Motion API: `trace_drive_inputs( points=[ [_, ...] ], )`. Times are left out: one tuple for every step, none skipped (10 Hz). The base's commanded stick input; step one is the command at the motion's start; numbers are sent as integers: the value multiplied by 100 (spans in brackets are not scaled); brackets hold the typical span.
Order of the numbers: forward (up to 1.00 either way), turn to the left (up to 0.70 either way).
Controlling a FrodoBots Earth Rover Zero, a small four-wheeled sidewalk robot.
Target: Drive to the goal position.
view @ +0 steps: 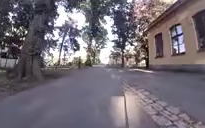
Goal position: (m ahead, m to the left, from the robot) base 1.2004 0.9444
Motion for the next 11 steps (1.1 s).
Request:
trace_drive_inputs(
  points=[
    [45,0],
    [45,0],
    [45,0],
    [45,0],
    [45,0],
    [45,0],
    [45,0],
    [45,0],
    [45,0],
    [45,0],
    [45,0]
  ],
)
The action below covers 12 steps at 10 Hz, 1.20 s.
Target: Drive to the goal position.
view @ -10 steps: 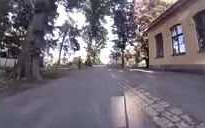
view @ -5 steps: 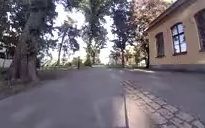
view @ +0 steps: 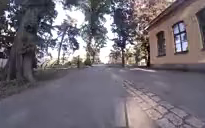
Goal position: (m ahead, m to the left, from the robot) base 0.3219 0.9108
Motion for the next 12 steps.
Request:
trace_drive_inputs(
  points=[
    [45,0],
    [45,0],
    [45,0],
    [45,0],
    [45,0],
    [45,0],
    [45,0],
    [45,0],
    [45,0],
    [45,0],
    [45,0],
    [45,0]
  ],
)
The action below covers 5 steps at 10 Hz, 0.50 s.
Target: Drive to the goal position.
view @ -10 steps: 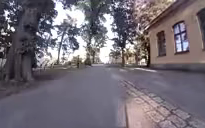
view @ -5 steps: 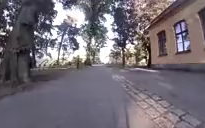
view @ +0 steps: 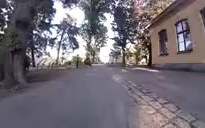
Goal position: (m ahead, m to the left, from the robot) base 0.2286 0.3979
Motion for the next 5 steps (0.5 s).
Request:
trace_drive_inputs(
  points=[
    [45,0],
    [45,0],
    [45,0],
    [45,0],
    [45,0]
  ],
)
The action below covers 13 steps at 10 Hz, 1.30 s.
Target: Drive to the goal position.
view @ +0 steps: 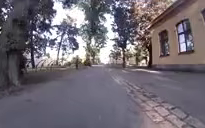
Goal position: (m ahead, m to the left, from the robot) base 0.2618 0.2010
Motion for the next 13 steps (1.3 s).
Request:
trace_drive_inputs(
  points=[
    [45,0],
    [45,0],
    [45,0],
    [45,0],
    [45,0],
    [45,0],
    [45,0],
    [45,0],
    [45,0],
    [45,0],
    [45,0],
    [45,0],
    [45,0]
  ],
)
